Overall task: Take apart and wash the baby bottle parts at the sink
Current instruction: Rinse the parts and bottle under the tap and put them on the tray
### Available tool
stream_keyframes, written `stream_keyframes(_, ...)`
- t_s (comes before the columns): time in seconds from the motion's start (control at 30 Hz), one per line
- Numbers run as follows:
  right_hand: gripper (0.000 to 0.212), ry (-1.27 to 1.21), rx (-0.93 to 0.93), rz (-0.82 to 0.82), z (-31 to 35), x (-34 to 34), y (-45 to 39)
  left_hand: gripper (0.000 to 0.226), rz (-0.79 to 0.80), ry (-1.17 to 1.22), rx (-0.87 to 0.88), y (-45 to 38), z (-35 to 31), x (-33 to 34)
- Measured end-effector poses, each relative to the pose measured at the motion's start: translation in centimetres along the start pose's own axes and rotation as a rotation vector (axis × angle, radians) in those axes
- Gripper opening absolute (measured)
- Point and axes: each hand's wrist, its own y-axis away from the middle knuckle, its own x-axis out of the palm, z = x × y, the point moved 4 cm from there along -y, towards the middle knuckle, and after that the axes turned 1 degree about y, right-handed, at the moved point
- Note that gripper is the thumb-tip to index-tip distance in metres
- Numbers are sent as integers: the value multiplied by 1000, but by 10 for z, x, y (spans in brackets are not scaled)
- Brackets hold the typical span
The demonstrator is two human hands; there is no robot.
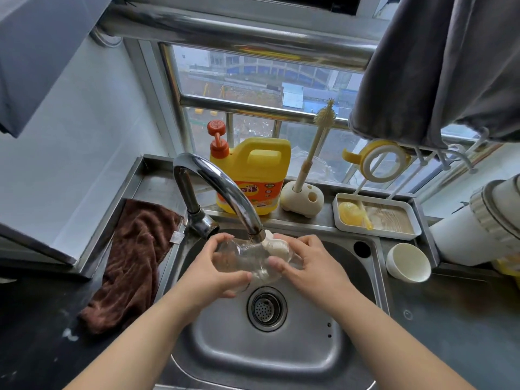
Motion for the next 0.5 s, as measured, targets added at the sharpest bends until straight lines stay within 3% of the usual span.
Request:
stream_keyframes(0.1,42,116,-137,-65,17,-2,11,71,-46,-146,168,1,-5,5)
stream_keyframes(0.2,50,246,-316,-113,25,2,23,72,-57,-146,241,2,-7,5)
stream_keyframes(0.37,40,291,-166,-207,1,-15,12,76,43,-251,277,6,-7,10)
stream_keyframes(0.5,49,204,-329,-180,28,-3,20,74,52,-212,314,7,-8,14)
